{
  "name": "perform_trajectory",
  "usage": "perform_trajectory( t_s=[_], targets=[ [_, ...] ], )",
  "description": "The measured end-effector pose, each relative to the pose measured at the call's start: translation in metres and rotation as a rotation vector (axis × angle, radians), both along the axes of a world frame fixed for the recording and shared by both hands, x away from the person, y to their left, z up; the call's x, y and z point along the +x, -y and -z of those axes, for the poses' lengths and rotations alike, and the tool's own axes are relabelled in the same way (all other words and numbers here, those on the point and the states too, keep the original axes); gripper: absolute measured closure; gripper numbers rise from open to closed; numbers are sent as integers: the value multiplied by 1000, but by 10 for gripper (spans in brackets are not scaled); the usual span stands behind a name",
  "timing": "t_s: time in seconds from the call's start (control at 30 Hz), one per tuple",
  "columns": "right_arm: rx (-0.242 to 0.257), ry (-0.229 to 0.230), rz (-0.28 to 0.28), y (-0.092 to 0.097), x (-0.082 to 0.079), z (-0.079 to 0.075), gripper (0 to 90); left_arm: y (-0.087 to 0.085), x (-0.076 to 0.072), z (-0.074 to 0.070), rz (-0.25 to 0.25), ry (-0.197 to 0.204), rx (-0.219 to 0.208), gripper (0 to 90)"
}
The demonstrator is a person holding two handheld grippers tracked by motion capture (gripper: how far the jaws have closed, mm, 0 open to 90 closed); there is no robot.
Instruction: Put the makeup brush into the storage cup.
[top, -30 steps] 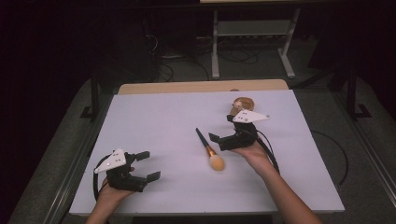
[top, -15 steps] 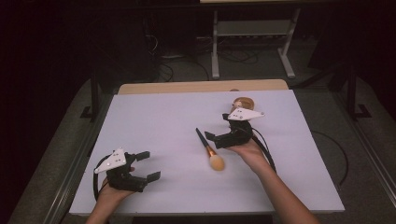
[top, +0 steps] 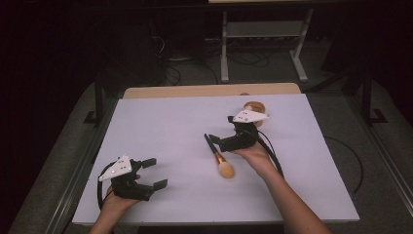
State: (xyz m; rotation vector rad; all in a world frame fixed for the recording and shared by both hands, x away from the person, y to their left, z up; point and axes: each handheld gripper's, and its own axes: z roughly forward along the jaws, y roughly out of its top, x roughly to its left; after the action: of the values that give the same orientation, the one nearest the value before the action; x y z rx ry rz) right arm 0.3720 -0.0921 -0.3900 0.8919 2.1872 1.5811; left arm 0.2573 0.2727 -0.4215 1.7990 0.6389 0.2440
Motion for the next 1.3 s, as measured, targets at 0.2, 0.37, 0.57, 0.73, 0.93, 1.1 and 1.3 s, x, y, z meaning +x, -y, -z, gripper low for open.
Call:
perform_trajectory(
  t_s=[0.2,0.37,0.57,0.73,0.93,1.1,1.3],
  targets=[
    [7,-3,-1,-6,5,0,0,0,0,0,-1,0,-6,109],
    [1,-11,-3,-9,9,3,0,1,0,0,2,0,-5,109],
    [-6,-16,2,-12,13,7,0,0,0,0,2,0,-5,109],
    [-78,-61,0,-15,13,10,0,1,0,0,6,1,-6,109],
    [-149,-115,-6,-16,12,12,0,1,1,0,12,4,-4,109],
    [-199,-165,-4,-16,10,12,0,1,1,1,9,-5,-11,109],
    [-248,-209,9,-17,8,12,0,2,1,1,13,-5,-8,110]
  ],
)
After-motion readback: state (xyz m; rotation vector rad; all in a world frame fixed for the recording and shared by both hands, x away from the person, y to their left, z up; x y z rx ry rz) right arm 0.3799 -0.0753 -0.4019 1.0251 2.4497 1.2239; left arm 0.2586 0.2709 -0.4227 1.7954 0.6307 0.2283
